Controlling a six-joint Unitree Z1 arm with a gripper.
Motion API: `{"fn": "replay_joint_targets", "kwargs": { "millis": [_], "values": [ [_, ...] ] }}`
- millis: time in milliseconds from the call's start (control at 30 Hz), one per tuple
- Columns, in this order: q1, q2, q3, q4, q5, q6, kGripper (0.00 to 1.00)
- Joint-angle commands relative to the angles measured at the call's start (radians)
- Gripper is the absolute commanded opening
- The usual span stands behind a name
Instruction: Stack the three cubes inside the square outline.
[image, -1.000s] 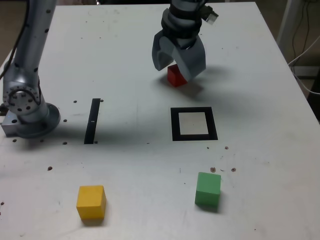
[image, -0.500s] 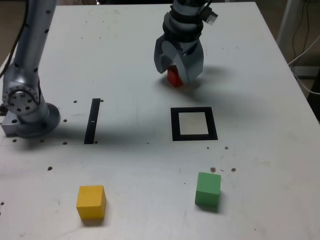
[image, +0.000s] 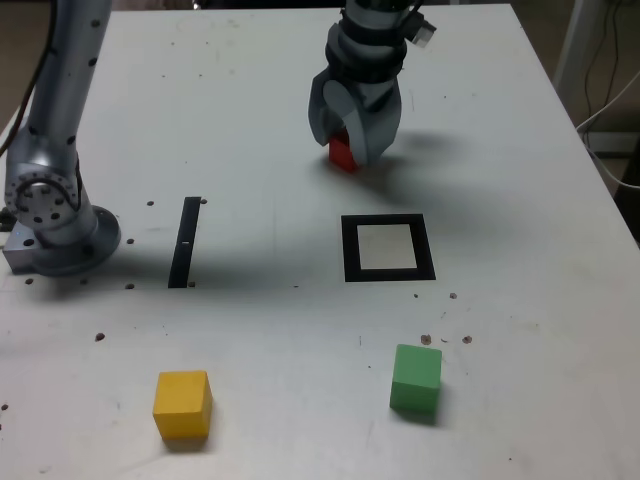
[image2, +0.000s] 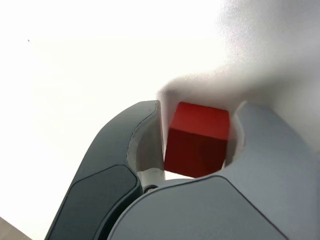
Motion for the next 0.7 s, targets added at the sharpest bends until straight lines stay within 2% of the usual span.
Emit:
{"fn": "replay_joint_targets", "kwargs": {
  "millis": [0,233,433,667],
  "values": [
    [-0.001,-0.005,-0.002,0.004,0.002,-0.005,0.44],
    [-0.002,-0.012,-0.004,0.011,0.003,-0.015,0.44],
    [-0.034,-0.047,-0.017,0.046,0.001,-0.074,0.44],
    [-0.114,-0.08,-0.024,0.112,-0.05,-0.224,0.44]
  ]
}}
